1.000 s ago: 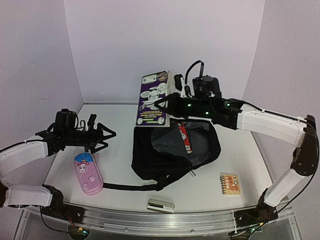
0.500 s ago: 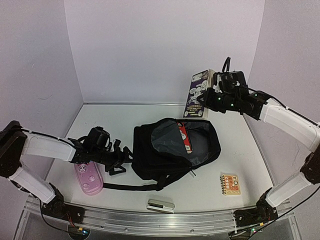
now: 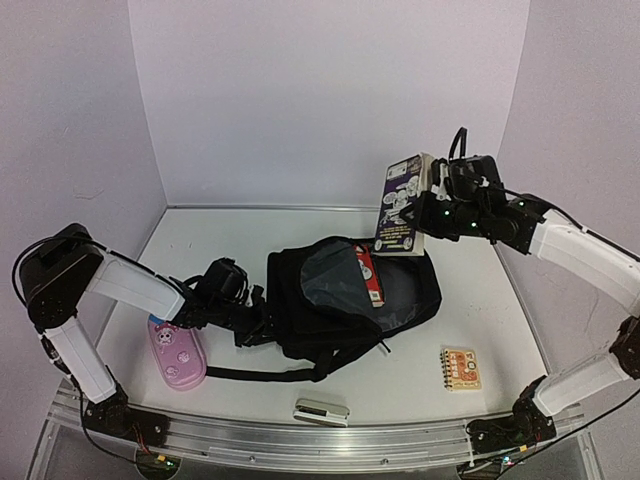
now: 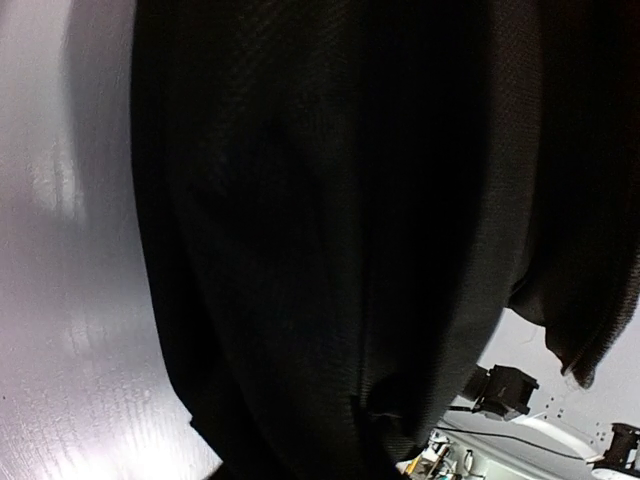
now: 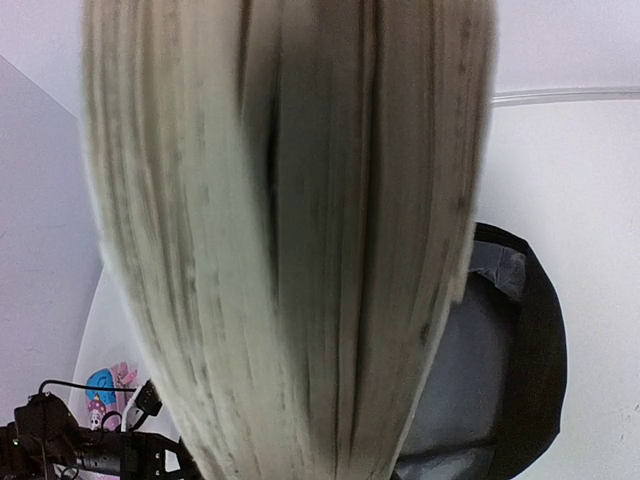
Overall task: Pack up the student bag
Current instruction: Place the book in the student bag.
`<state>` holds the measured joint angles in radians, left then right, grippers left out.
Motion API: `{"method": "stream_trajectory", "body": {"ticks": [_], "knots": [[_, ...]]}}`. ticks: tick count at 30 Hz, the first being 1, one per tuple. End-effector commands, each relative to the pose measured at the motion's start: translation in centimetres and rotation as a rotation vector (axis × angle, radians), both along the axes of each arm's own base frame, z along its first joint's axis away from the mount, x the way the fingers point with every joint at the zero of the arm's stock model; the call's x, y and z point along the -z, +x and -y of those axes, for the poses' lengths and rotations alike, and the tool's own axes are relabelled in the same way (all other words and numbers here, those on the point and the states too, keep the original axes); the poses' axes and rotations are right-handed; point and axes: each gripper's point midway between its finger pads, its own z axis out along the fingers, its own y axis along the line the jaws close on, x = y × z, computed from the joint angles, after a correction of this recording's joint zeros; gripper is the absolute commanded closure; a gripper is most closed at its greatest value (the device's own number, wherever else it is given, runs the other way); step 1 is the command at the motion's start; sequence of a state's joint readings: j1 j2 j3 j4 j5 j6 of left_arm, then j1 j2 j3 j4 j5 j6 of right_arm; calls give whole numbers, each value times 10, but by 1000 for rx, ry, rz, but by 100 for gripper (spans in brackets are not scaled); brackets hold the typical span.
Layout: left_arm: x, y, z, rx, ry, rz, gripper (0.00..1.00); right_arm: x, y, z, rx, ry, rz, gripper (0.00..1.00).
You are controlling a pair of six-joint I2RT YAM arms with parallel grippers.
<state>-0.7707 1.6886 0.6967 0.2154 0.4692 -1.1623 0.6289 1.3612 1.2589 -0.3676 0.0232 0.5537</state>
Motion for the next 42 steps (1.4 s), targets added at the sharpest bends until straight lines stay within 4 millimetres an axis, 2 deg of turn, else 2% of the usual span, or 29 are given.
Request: {"method": "stream_trajectory", "body": {"ticks": [1, 6, 10, 12, 13, 16, 20, 21, 23, 25, 28, 32, 36, 42], "knots": [[-18, 24, -5, -52, -6, 67, 91, -49, -10, -1, -31, 100, 119, 100], [-23, 52, -43, -98, 13, 102, 97, -42, -21, -4, -69, 127, 81, 100], [-32, 82, -69, -108, 31, 158, 99, -27, -26, -6, -80, 140, 36, 100], [-35, 97, -79, -106, 62, 187, 97, -19, -28, -6, -79, 145, 14, 100], [-38, 103, -83, -107, 81, 196, 92, -15, -30, -5, -77, 149, 3, 100], [-54, 115, -92, -113, 162, 229, 66, -6, -34, -5, -78, 162, -23, 100], [-101, 127, -101, -171, 180, 352, 30, 17, -35, 2, -41, 146, -58, 100], [-108, 127, -100, -178, 173, 371, 25, 24, -36, 0, -45, 142, -72, 100], [-124, 125, -96, -179, 141, 406, 20, 35, -33, -4, -50, 142, -96, 100], [-129, 121, -87, -160, 121, 407, 18, 43, -30, -7, -59, 148, -116, 100], [-124, 114, -70, -121, 114, 389, 16, 47, -22, -10, -66, 173, -126, 100], [-109, 110, -44, -76, 83, 352, 15, 40, -17, -13, -86, 216, -117, 100], [-104, 116, -19, -48, 21, 347, 15, 38, -19, -18, -120, 251, -124, 100], [-104, 127, 5, -19, -64, 343, 19, 52, -20, -13, -131, 287, -163, 100]]}}
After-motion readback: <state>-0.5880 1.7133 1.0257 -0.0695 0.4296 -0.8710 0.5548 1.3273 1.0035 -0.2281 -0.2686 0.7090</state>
